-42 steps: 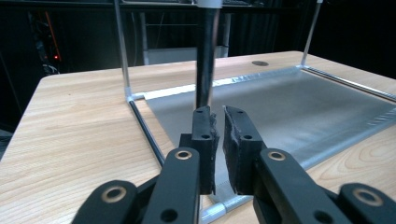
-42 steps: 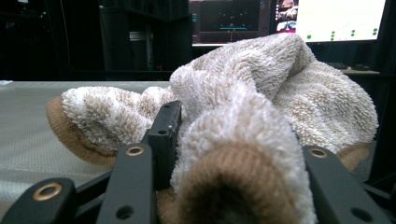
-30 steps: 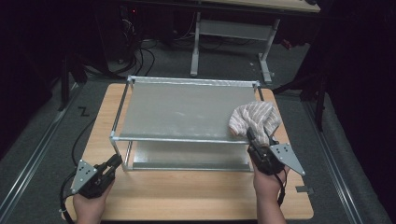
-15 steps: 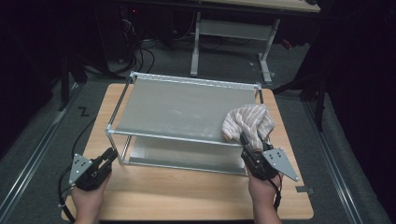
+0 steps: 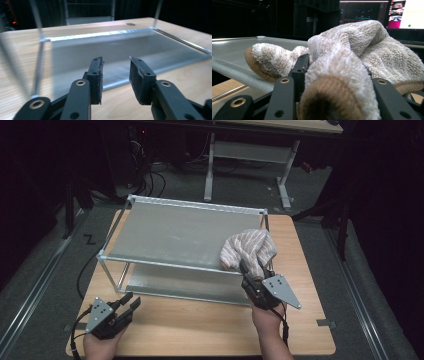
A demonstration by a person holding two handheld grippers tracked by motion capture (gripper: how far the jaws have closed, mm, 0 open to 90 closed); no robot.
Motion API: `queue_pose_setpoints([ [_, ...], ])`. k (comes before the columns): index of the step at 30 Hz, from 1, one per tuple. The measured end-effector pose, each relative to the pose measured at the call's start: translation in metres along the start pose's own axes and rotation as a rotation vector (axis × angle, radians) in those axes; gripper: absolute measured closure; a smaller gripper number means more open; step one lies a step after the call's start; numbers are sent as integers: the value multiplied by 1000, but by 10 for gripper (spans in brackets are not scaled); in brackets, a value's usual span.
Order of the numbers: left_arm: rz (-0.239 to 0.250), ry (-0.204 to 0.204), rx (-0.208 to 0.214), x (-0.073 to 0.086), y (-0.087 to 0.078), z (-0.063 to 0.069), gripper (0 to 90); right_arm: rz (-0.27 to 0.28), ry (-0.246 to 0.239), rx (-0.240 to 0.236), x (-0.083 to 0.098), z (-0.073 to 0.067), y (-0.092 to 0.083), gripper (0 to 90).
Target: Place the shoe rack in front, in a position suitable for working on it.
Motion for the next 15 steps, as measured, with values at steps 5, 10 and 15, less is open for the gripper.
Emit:
queue_pose_setpoints([
  [5,-15,11,49,2,1,13,561,3,-17,-33,-1,-7,2,558],
  [10,-6,-15,94,0,0,16,524,-3,-22,-38,-1,-8,3,550],
  [15,0,0,116,-2,1,23,478,-27,-14,-50,-3,-8,3,602],
])
Point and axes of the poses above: each handheld gripper's, and its own axes: y roughly forward along the jaws, x roughly out of its underside, z roughly to its right, the point moved 5 cm from there along y, roughly forward along the jaws, and after that the axes turned 4 degrees about -y, right-handed, at the moved point
